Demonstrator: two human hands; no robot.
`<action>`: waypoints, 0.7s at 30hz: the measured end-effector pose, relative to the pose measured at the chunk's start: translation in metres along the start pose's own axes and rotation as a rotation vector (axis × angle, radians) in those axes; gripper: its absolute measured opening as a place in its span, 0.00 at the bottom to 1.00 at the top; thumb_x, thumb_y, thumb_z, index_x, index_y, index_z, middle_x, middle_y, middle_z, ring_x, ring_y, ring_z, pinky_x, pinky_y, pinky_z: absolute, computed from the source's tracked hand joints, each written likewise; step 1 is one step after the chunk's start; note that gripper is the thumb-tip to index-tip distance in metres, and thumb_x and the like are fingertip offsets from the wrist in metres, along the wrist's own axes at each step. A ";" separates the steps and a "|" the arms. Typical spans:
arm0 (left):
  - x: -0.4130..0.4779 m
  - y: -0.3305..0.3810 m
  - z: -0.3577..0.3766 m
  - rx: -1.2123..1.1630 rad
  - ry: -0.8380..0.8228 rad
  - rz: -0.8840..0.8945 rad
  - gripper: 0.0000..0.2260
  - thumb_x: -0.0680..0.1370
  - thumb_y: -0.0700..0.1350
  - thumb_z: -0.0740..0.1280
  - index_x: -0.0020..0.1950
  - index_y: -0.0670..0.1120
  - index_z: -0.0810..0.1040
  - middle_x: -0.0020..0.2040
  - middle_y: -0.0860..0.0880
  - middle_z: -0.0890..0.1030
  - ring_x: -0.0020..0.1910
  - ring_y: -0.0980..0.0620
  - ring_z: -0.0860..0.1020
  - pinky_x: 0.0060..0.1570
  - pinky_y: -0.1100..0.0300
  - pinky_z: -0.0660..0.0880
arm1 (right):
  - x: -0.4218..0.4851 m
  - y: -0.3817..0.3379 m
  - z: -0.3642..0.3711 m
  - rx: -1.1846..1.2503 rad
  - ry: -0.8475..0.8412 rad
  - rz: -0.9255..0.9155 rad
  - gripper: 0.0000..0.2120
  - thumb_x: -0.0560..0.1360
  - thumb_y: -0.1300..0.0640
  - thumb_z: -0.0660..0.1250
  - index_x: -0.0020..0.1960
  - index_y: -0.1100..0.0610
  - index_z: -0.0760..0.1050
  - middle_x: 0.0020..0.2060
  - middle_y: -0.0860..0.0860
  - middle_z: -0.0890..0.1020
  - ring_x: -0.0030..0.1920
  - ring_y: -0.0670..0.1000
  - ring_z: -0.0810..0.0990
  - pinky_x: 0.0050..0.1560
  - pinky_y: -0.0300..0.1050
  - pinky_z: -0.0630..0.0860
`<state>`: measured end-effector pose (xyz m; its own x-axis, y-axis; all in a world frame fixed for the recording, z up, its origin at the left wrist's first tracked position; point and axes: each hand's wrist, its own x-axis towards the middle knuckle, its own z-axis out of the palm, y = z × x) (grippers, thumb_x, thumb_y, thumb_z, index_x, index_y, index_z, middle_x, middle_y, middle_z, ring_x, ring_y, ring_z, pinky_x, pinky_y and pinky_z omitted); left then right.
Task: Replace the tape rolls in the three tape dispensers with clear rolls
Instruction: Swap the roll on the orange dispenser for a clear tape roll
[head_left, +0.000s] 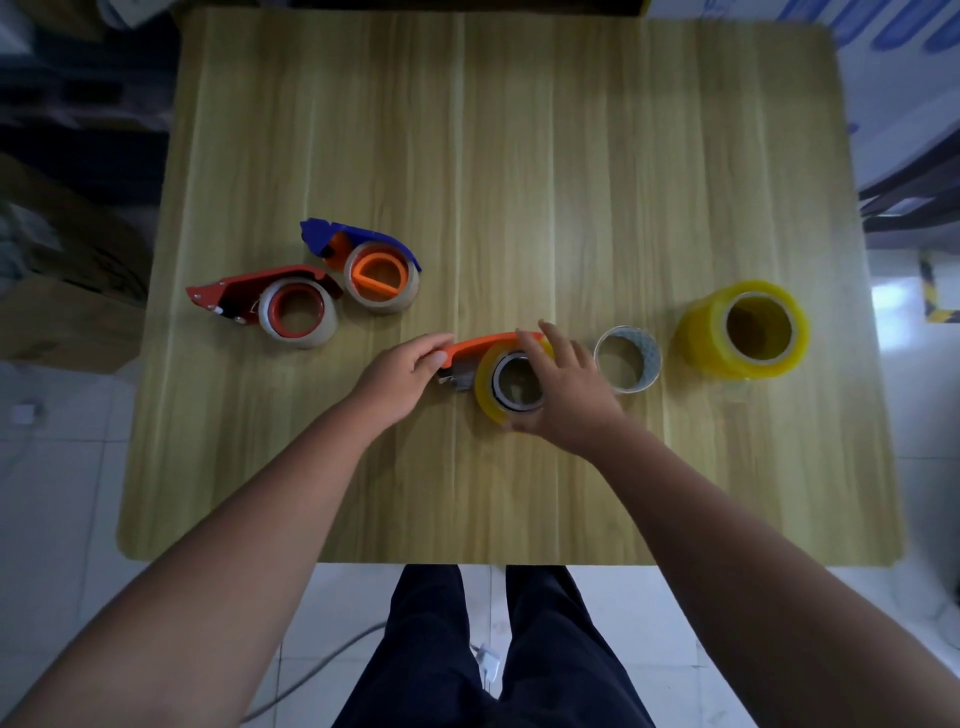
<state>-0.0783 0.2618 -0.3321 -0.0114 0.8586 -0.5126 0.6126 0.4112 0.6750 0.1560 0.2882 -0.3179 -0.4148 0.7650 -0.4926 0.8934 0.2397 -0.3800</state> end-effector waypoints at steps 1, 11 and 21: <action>-0.002 -0.001 0.001 -0.011 0.022 -0.001 0.18 0.83 0.51 0.56 0.73 0.54 0.68 0.70 0.53 0.73 0.68 0.53 0.70 0.60 0.58 0.69 | -0.001 -0.003 0.001 -0.077 -0.021 -0.018 0.58 0.64 0.33 0.75 0.79 0.43 0.39 0.80 0.48 0.41 0.78 0.61 0.45 0.73 0.66 0.57; -0.025 -0.035 -0.007 -0.060 0.063 -0.110 0.18 0.82 0.54 0.60 0.71 0.53 0.70 0.67 0.52 0.76 0.64 0.53 0.75 0.56 0.57 0.72 | 0.015 -0.006 -0.005 -0.223 -0.036 -0.003 0.58 0.66 0.45 0.77 0.77 0.39 0.36 0.78 0.51 0.43 0.73 0.65 0.58 0.66 0.61 0.71; -0.014 -0.029 -0.001 -0.049 0.060 -0.093 0.17 0.81 0.53 0.61 0.69 0.54 0.72 0.63 0.53 0.78 0.61 0.55 0.76 0.58 0.54 0.75 | 0.071 0.023 -0.050 -0.323 0.040 0.045 0.56 0.67 0.40 0.76 0.78 0.40 0.38 0.79 0.53 0.47 0.76 0.63 0.55 0.73 0.63 0.58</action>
<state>-0.0968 0.2379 -0.3436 -0.1142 0.8321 -0.5427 0.5676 0.5030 0.6518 0.1560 0.3778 -0.3222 -0.3723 0.8005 -0.4697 0.9219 0.3772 -0.0878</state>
